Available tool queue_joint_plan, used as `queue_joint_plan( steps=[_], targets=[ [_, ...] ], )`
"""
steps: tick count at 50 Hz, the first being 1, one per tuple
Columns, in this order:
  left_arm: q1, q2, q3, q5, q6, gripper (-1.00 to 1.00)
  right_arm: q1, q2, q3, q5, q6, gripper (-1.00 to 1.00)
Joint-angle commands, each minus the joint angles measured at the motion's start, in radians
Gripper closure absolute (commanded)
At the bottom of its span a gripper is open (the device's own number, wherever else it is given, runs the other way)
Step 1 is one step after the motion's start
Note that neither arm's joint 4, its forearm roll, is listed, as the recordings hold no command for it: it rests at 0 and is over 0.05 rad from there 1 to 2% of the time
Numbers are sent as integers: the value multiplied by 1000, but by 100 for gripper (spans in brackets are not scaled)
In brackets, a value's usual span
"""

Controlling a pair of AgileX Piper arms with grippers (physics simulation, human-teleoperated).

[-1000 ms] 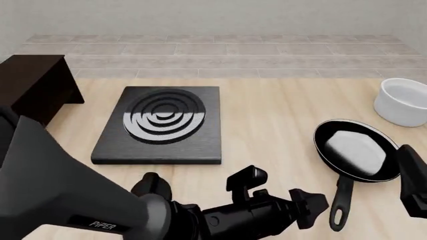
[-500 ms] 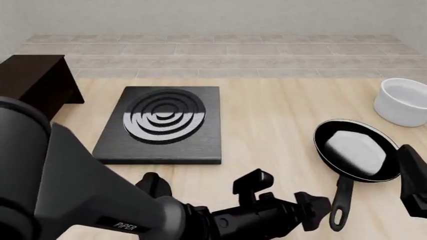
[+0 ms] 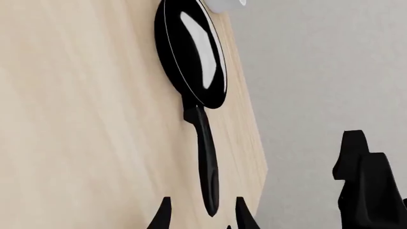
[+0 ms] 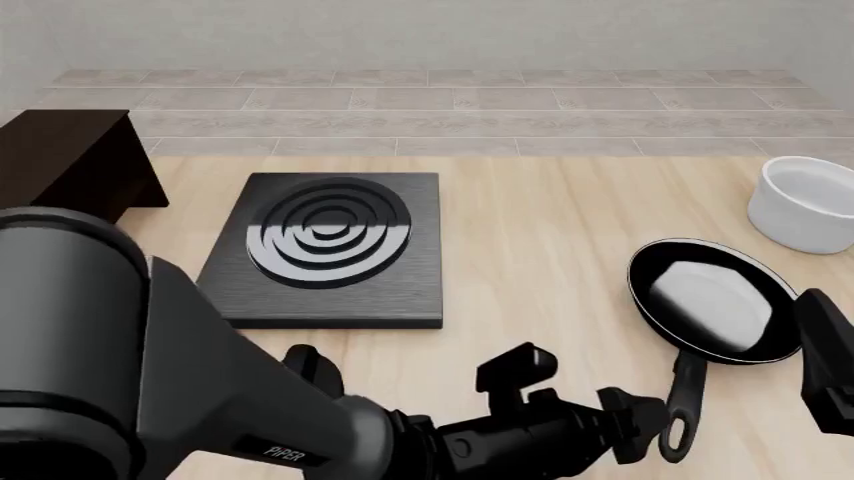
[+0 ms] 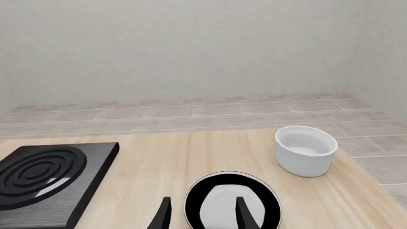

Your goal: Put the frying pan on top of the cabinet.

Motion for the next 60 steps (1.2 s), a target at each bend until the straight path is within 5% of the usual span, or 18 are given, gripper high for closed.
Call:
queue_joint_plan(
  steps=[1,60],
  targets=[
    [1,28,-25,2,-4,-100,-1,-1,0,0,4,-100],
    [-14,123,-145,28,-18,-100,-17,4,0,0,25,-100]
  ],
)
